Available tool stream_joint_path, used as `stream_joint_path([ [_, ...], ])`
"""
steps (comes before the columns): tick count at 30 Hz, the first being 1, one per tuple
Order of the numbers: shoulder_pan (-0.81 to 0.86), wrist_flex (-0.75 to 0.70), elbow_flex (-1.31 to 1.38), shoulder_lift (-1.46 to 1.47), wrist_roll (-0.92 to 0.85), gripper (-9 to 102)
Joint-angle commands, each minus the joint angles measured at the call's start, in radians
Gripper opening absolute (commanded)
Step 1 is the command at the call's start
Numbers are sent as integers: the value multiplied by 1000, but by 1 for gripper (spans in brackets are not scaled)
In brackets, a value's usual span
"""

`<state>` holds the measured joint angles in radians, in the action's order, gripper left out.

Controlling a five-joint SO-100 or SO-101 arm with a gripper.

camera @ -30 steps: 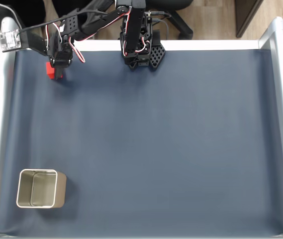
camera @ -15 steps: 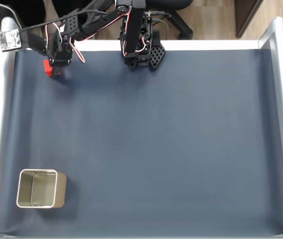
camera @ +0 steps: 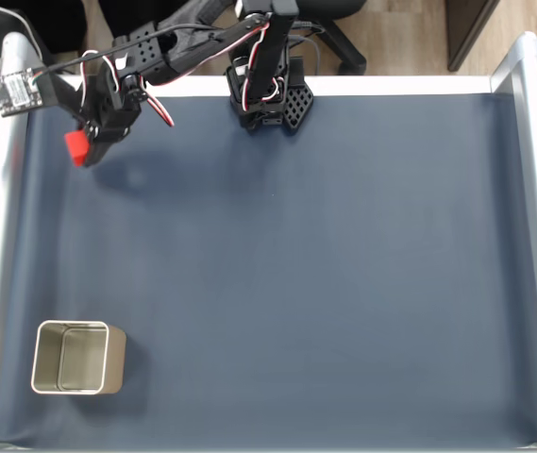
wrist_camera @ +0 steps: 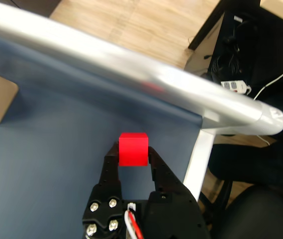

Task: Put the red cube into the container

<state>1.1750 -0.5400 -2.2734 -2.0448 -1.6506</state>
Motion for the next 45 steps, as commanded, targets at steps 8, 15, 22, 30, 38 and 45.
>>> stream_joint_path([
  [8,-233,-143,488,121,95,0],
  [15,-348,-153,727,287,104,0],
  [22,-460,-153,907,430,104,0],
  [30,-568,-144,1049,589,106,0],
  [38,-598,-64,1078,696,89,0],
  [45,-609,-5,1108,767,114,0],
])
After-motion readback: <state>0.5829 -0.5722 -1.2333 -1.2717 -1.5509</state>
